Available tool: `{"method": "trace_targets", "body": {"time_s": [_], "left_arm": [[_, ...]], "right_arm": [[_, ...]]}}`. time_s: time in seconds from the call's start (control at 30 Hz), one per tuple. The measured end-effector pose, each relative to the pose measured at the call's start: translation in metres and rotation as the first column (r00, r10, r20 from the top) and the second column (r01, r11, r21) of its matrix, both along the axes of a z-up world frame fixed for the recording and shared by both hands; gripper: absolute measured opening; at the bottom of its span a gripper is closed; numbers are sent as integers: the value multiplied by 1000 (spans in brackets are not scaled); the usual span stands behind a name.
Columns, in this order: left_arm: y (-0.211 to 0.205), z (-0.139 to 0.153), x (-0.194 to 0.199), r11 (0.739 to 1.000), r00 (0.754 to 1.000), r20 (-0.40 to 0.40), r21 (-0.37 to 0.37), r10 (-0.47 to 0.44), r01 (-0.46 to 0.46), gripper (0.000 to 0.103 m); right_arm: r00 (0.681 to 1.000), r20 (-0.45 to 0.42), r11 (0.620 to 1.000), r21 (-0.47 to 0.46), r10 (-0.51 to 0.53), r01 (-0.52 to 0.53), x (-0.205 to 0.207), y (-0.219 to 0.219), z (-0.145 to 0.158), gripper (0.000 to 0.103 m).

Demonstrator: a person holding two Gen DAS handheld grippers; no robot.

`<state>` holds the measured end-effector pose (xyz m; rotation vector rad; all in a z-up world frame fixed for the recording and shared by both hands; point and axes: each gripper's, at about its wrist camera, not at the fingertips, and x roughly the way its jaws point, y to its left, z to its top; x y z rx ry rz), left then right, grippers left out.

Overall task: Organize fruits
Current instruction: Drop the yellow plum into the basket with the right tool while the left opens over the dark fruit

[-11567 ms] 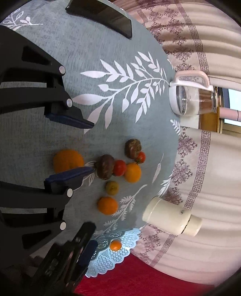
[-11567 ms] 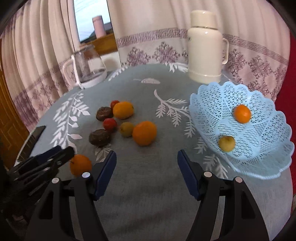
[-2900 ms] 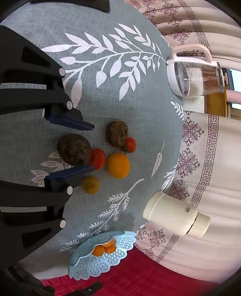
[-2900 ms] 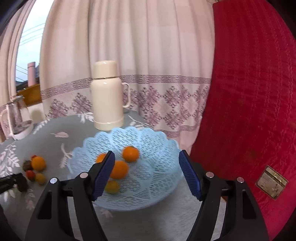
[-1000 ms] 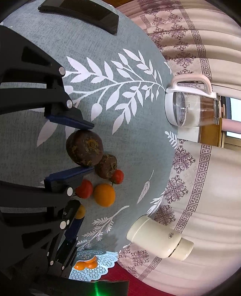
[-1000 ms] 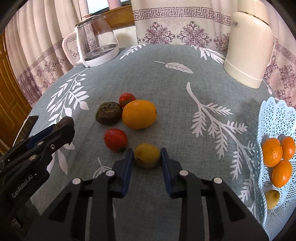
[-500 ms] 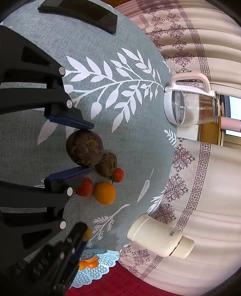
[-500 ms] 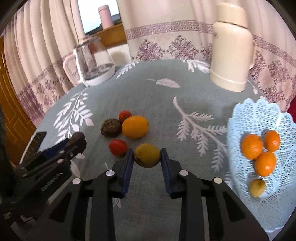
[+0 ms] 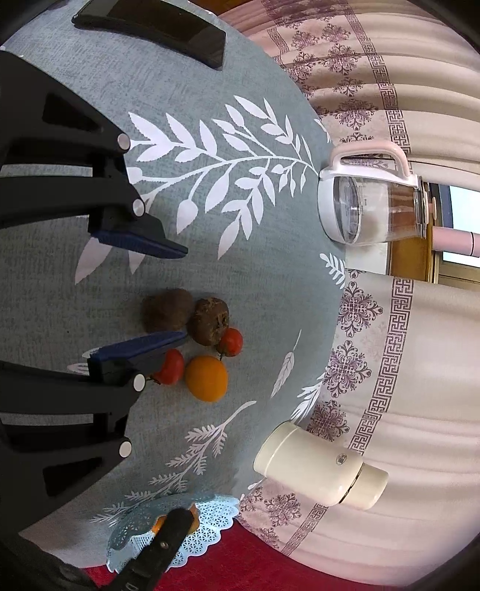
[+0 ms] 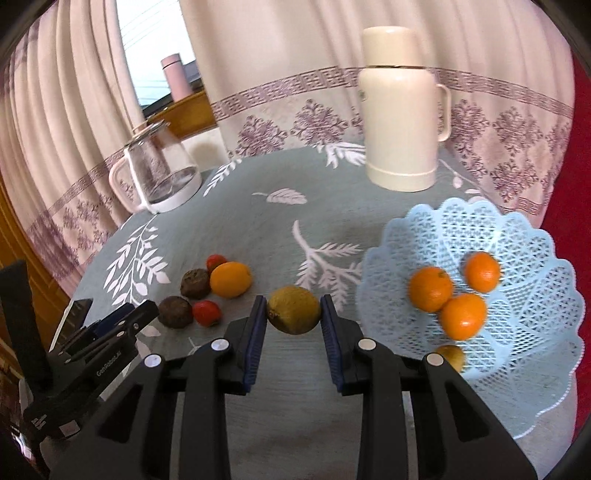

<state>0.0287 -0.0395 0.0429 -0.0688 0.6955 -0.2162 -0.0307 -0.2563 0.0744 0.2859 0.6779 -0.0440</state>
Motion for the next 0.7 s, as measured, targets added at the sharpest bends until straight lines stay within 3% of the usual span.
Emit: {"method": "trace_targets", "body": {"time_s": [0.3, 0.37, 0.47, 0.6, 0.67, 0.7], "left_arm": [[6, -4, 5, 999, 999, -42, -34, 11, -12, 43], [6, -5, 6, 999, 999, -52, -39, 8, -10, 45], [8, -6, 6, 999, 998, -57, -45, 19, -21, 56], [5, -8, 8, 999, 998, -66, -40, 10, -13, 57], [3, -10, 8, 999, 997, -73, -34, 2, -5, 57], [2, -11, 9, 999, 997, -76, -33, 0, -2, 57]], "right_arm": [[990, 32, 991, 1, -134, 134, -28, -40, 8, 30], [986, 32, 986, 7, -166, 166, -32, -51, 7, 30], [976, 22, 976, 12, -217, 217, -39, -66, 4, 30], [964, 10, 964, 6, -267, 267, -48, -79, -3, 32], [959, 7, 959, 3, -285, 285, -52, -83, -6, 41], [955, 10, 955, 6, -296, 296, -55, -85, -7, 54]]}}
